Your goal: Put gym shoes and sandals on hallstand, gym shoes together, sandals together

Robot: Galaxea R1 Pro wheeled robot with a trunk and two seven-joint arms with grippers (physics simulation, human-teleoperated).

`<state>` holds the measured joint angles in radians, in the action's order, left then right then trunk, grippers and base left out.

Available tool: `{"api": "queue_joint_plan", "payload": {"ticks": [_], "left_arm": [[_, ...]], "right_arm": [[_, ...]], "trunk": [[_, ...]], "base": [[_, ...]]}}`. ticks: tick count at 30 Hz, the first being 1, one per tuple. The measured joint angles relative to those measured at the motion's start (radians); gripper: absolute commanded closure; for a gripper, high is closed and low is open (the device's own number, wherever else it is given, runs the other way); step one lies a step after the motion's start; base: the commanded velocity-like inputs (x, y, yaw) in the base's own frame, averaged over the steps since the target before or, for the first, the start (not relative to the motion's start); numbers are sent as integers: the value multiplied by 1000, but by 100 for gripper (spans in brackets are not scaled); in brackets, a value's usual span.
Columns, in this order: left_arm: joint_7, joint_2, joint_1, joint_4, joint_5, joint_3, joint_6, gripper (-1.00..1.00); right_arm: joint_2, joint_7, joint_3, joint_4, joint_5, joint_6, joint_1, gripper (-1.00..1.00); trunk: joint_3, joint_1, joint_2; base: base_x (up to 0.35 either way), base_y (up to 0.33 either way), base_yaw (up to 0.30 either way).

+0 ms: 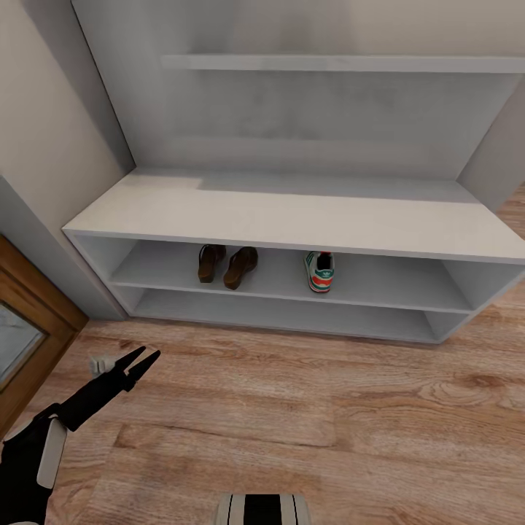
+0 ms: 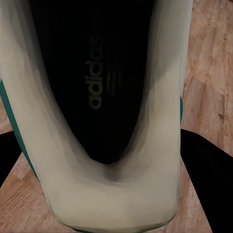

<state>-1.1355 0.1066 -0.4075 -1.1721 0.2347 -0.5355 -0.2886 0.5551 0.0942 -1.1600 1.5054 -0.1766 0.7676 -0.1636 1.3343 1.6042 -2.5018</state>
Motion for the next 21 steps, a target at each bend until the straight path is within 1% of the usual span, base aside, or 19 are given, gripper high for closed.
{"api": "queue_joint_plan", "payload": {"ticks": [10,11,12,21], "left_arm": [[-2,-1,3,0,2,-5,0,-100],[-6,0,19,-1,9,-5,0,-100],[-6,0,21,-1,10,-5,0,-100],[-7,-1,31,-1,13,-5,0,-100]], "right_arm": [[0,0,2,-2,0,0,0,100],[0,0,2,-2,0,0,0,100],[0,0,2,-1,0,0,0,100],[0,0,3,-1,0,1,0,100]], "trunk": [[0,0,0],[0,0,0],[0,0,0],[0,0,0]], "base": [[0,0,0],[0,-29,0],[-5,-83,0],[-98,-230,0]]}}
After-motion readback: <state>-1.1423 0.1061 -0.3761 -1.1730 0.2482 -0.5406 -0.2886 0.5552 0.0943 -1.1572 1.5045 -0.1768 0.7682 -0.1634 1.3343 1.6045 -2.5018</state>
